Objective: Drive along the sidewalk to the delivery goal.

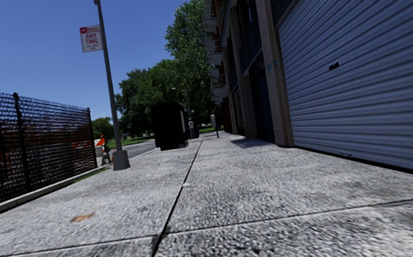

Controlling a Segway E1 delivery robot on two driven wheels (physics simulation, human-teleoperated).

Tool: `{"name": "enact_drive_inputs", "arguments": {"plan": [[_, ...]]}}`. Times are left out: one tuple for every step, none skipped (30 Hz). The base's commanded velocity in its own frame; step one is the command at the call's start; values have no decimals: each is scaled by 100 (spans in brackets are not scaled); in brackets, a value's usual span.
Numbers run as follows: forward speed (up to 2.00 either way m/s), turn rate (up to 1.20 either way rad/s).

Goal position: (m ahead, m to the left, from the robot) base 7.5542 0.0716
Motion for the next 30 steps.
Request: {"name": "enact_drive_inputs", "arguments": {"plan": [[200,0],[200,0],[200,0],[200,0],[200,0],[200,0],[200,0],[200,0],[200,0],[200,0],[200,0],[200,0],[200,0],[200,0],[200,0],[200,0],[200,0],[200,0],[200,0],[200,0],[200,0],[200,0],[200,0],[200,0],[200,0],[200,0],[200,0],[200,0],[200,0],[200,0]]}}
